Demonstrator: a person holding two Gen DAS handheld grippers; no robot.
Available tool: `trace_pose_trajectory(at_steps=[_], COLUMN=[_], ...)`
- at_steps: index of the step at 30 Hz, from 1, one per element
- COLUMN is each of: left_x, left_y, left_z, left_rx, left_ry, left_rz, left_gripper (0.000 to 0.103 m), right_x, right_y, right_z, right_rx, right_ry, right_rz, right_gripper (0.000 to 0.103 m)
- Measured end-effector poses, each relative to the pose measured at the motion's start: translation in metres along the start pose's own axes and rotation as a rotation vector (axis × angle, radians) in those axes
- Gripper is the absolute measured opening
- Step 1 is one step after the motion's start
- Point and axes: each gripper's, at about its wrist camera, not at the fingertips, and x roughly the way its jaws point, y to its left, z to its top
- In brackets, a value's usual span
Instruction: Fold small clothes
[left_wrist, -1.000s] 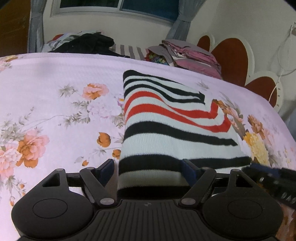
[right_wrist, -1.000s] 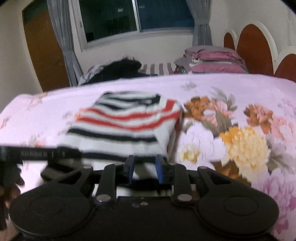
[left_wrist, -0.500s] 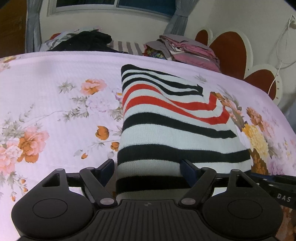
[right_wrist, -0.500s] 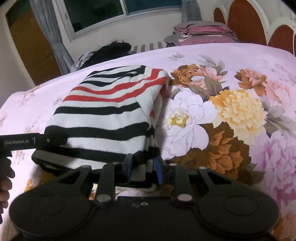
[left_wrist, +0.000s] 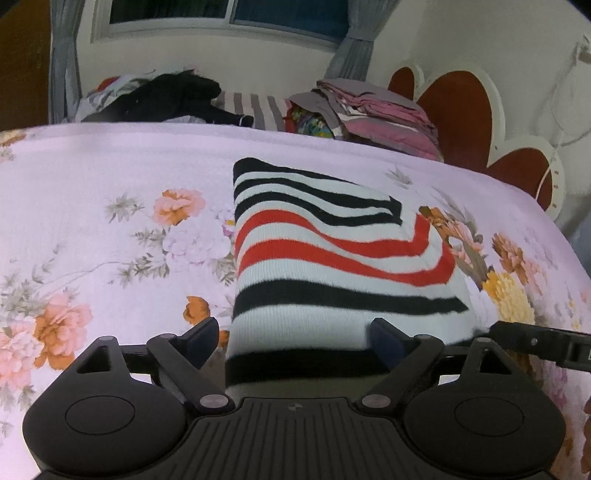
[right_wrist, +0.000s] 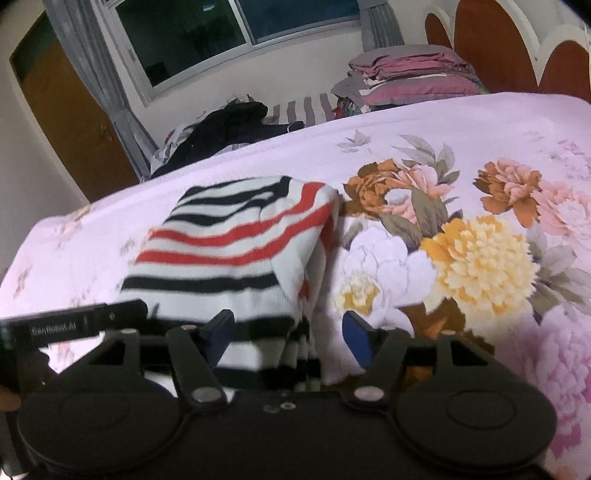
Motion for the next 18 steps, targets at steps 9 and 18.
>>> trace_pose_trajectory(at_steps=[9,18], left_x=[0.036,0.062], left_y=[0.015,0.007], left_z=[0.011,0.012], left_rx=[-0.067,-0.075], left_ry=[0.072,0.112], left_rz=[-0.088,-0.124], left_gripper=[0.088,0.088], right_x=[0.054,0.092], right_y=[-0.022,-0.032], right_z=[0.020,0.018], right_rx=[0.128,0.178], right_ry=[0.074,0.094], right_rz=[0.097,0.220], right_gripper=[0.077,0.068])
